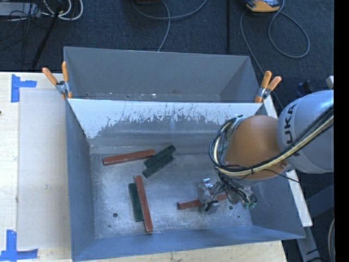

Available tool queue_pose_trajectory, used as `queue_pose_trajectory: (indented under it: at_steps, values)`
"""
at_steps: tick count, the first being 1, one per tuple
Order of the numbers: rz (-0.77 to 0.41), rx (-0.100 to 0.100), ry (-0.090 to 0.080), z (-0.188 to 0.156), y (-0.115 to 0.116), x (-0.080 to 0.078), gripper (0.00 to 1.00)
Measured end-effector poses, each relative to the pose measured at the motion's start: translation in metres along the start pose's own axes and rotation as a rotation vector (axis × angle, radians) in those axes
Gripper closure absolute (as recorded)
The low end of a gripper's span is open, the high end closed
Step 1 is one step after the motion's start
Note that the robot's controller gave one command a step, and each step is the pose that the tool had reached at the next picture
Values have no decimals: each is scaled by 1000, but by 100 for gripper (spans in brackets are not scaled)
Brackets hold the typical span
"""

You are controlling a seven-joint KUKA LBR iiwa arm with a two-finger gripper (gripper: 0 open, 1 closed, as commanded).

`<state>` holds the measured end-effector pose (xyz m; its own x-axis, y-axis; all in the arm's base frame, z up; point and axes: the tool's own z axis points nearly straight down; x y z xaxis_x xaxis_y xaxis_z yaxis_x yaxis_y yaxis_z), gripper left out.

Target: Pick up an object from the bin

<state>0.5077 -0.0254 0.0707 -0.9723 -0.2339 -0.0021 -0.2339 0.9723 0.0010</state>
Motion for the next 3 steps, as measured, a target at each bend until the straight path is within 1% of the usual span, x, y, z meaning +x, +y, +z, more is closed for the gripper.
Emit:
queue_pose_trajectory:
  at_steps: [1,2,3]
  values:
    - [-612,2,-5,-4,-4,38,100]
    - [-643,3,-4,-102,11,28,100]
    - [-638,4,-6,-175,14,10,100]
